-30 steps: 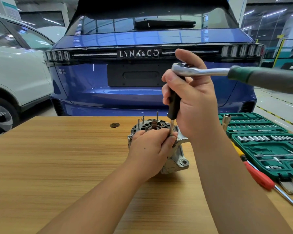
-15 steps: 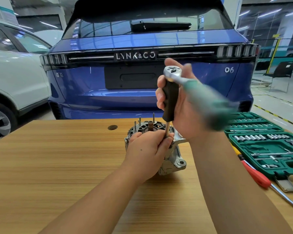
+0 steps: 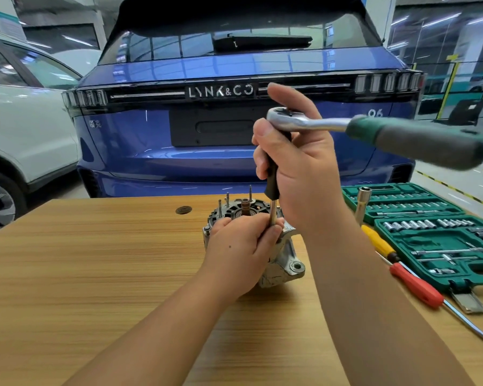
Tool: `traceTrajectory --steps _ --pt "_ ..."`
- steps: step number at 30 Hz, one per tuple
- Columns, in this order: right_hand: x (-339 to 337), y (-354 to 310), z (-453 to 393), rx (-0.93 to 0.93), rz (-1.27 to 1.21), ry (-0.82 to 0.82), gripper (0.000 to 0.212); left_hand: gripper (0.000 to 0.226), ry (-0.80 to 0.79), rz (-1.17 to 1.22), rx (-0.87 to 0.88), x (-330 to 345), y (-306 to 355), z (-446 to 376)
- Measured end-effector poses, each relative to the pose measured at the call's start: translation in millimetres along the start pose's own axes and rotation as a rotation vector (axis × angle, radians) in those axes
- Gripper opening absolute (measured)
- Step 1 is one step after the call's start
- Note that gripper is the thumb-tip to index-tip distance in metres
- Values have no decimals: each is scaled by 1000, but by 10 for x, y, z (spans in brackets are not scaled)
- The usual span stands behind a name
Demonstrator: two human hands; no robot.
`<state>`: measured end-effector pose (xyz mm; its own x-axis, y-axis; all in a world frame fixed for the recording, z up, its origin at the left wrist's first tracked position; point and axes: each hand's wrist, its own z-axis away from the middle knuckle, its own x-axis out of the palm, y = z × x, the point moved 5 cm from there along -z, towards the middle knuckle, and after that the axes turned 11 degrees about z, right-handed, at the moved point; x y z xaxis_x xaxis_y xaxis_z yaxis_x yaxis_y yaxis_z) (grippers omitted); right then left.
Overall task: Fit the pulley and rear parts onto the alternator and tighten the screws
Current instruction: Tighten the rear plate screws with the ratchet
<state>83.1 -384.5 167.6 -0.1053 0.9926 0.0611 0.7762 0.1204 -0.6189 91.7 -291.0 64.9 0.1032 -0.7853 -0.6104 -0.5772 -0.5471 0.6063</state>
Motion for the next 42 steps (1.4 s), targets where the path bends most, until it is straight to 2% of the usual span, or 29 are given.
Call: traceTrajectory --steps 4,10,19,21,25,27,28,30,32,34,38,42 --pt "-43 66 4 23 -69 -25 35 26 15 -3 11 -3 2 3" --pt "-68 140 -3 152 -430 -209 47 29 39 10 20 -7 -21 8" --pt "-18 126 -21 234 -413 -235 76 29 25 -2 4 2 -19 8" --pt "-36 126 -30 280 -394 -155 68 27 31 -2 10 1 -9 5" --pt "-127 78 6 248 -40 141 17 27 28 -42 25 20 -4 4" --pt "-177 91 3 274 -1 234 17 26 19 -41 30 26 -7 12" --pt "-196 103 0 303 -32 228 17 28 14 -36 28 26 -7 13" --pt "-196 95 -21 337 -178 104 6 32 16 -28 25 16 -5 7" --pt "-182 96 -19 331 -284 -5 28 31 27 -22 25 9 -9 4" --pt "-128 71 -11 242 -231 -17 33 29 31 -17 25 11 -16 9" --pt "-20 -7 6 44 -20 17 29 30 28 -23 19 15 -16 5" --pt "-41 31 9 34 -35 -20 35 27 31 -38 27 24 -28 1"
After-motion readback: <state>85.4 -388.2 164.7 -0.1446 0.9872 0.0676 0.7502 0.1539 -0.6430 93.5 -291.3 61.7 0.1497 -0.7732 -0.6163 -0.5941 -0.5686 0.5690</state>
